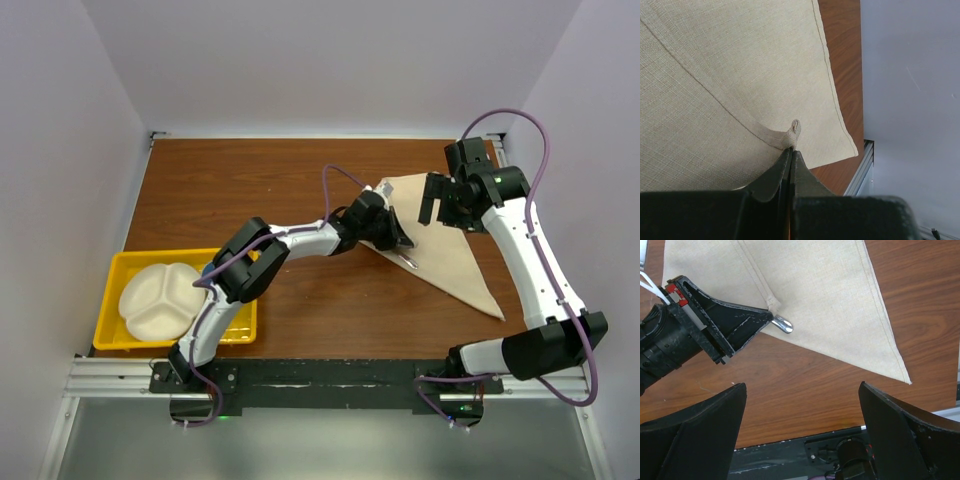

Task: Fold the napkin, place the utensils inside, and roll it up
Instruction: Fold the napkin at the center of the board.

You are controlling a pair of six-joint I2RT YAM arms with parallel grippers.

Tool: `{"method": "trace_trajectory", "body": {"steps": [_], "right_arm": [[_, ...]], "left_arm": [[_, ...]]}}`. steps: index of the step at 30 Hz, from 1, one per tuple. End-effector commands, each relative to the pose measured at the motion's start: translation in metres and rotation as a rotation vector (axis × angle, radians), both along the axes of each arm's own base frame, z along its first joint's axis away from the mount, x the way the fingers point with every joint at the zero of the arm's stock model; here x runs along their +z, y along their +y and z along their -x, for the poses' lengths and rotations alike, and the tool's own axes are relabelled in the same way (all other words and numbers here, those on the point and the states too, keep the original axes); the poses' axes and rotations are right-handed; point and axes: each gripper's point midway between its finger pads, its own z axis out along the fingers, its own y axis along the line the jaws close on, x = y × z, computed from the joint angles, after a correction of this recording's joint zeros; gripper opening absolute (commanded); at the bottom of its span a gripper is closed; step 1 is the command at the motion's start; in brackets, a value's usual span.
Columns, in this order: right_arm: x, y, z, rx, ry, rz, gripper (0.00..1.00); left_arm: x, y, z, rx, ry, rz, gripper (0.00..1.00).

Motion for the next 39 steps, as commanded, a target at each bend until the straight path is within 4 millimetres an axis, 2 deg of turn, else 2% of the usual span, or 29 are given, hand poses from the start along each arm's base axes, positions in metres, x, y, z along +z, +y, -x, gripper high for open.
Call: {"method": "trace_trajectory", "body": {"steps": [1, 10, 21, 27, 30, 31, 33, 37, 39], "right_arm": [[0.004, -0.004, 0.008, 0.002, -0.006, 0.006, 0.98], [0.001, -0.003, 0.01, 0.007, 0.001, 0.002, 0.98], [-0.004, -0.001, 0.014, 0.014, 0.01, -0.01, 0.98], [-0.006, 0.002, 0.013, 0.023, 0.015, -0.023, 0.98], [-0.006, 0.004, 0.012, 0.031, 0.016, -0.029, 0.98], [-0.004, 0.005, 0.011, 0.034, 0.012, -0.035, 0.98], [-0.003, 0.007, 0.01, 0.039, 0.01, -0.044, 0.98], [-0.004, 0.01, 0.009, 0.052, 0.012, -0.06, 0.98], [-0.006, 0.012, 0.01, 0.059, 0.016, -0.068, 0.98]], "left_arm": [[0.013, -0.015, 0.003, -0.035, -0.015, 0.051, 0.01], [-0.002, -0.011, 0.011, -0.051, 0.007, 0.018, 0.02], [-0.014, -0.012, 0.009, -0.055, 0.009, -0.001, 0.05], [-0.015, -0.012, 0.009, -0.067, 0.01, -0.029, 0.17], [-0.011, -0.011, 0.01, -0.079, 0.011, -0.047, 0.25], [-0.009, -0.01, 0.009, -0.08, 0.007, -0.054, 0.31], [-0.006, -0.009, 0.009, -0.082, 0.011, -0.066, 0.36], [0.008, -0.008, 0.007, -0.085, -0.001, -0.054, 0.42], [0.02, -0.008, 0.004, -0.081, -0.018, -0.039, 0.42]]}}
